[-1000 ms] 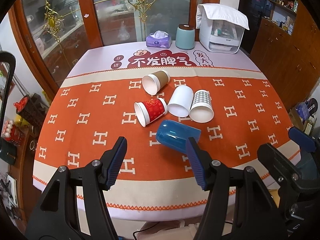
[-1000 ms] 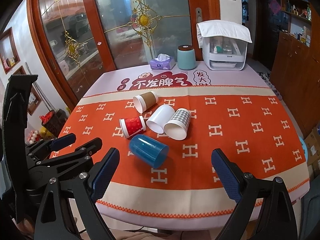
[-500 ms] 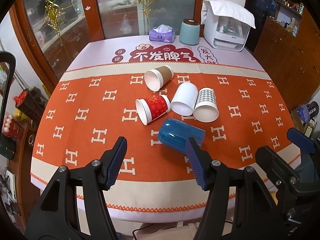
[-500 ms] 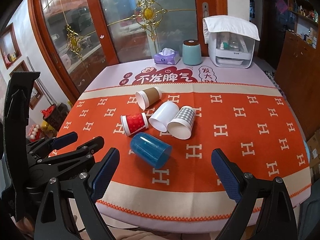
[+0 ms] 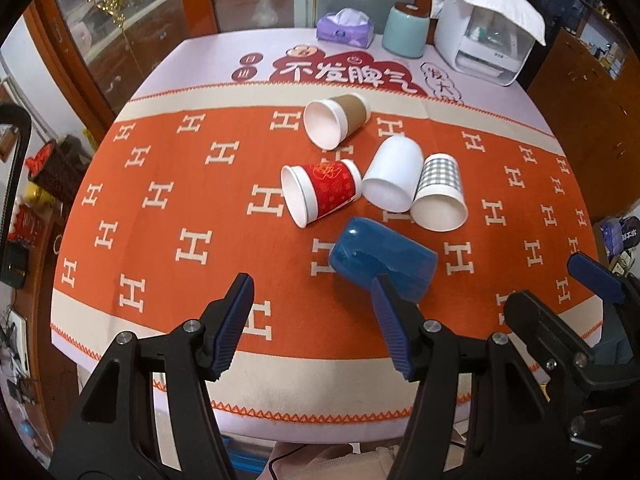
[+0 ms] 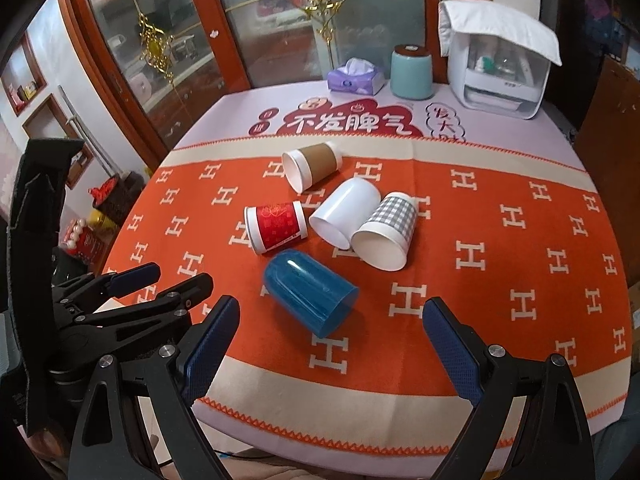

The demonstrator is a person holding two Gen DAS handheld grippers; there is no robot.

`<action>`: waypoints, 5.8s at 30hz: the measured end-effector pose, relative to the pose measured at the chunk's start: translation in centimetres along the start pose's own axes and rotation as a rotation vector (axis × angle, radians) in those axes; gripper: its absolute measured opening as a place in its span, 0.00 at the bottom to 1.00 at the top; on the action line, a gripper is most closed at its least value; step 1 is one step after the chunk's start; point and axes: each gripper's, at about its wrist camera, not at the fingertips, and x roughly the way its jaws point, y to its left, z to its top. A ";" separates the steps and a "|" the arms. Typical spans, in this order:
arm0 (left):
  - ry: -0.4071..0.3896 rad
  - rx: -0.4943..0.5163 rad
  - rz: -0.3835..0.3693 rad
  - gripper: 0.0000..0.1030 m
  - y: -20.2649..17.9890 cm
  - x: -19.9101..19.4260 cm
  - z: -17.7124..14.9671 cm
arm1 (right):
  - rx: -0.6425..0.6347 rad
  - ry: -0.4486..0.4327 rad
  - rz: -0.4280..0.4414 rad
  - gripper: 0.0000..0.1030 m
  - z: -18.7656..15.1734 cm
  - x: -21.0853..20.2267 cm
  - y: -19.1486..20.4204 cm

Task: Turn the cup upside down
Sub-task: 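Move the right tool to the blue cup and close around it, then lift the blue cup with the right tool and turn it onto its end, then set the blue cup standing on the cloth and open the right tool, then bring the left tool to the standing blue cup and close around it, then lift the blue cup with the left tool and rotate it over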

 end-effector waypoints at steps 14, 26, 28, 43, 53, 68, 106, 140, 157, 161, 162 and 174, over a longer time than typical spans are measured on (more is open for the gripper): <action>0.129 -0.117 0.122 0.57 3.2 6.8 0.0 | -0.113 0.221 0.090 0.91 2.4 12.6 -0.8; 0.218 -0.229 0.182 0.57 6.0 10.4 -2.5 | -0.441 0.403 0.111 0.91 3.7 22.6 3.0; 0.228 -0.245 0.183 0.57 6.2 10.6 -2.8 | -0.473 0.429 0.132 0.91 3.6 23.6 3.6; 0.240 -0.268 0.181 0.56 6.8 9.7 -4.2 | -0.278 0.507 0.220 0.65 2.9 22.9 3.6; 0.220 -0.151 0.130 0.56 4.8 8.1 -4.1 | 0.079 0.491 0.283 0.65 -0.3 16.6 -0.9; 0.299 -0.011 0.043 0.56 2.2 9.2 -7.9 | 0.418 0.377 0.353 0.66 -9.4 18.0 -4.0; 0.329 0.097 -0.206 0.59 -3.8 6.2 -6.4 | 0.411 0.141 0.205 0.81 -15.5 4.5 -10.9; 0.552 0.292 -0.200 0.73 -12.8 16.2 -6.5 | 0.565 0.071 0.287 0.68 -19.8 7.6 -16.5; 0.402 0.375 -0.171 0.67 -14.0 14.7 -5.8 | 0.574 0.084 0.270 0.68 -20.5 8.1 -17.4; 0.322 0.338 -0.207 0.67 -13.2 13.3 -5.1 | 0.543 0.077 0.256 0.68 -19.6 8.0 -16.8; 0.288 0.323 -0.213 0.67 -12.8 12.9 -4.9 | 0.538 0.080 0.254 0.68 -19.4 8.2 -16.6; -0.053 0.125 -0.201 0.67 -7.4 11.0 -3.8 | 0.472 0.118 0.182 0.68 -17.3 10.3 -14.2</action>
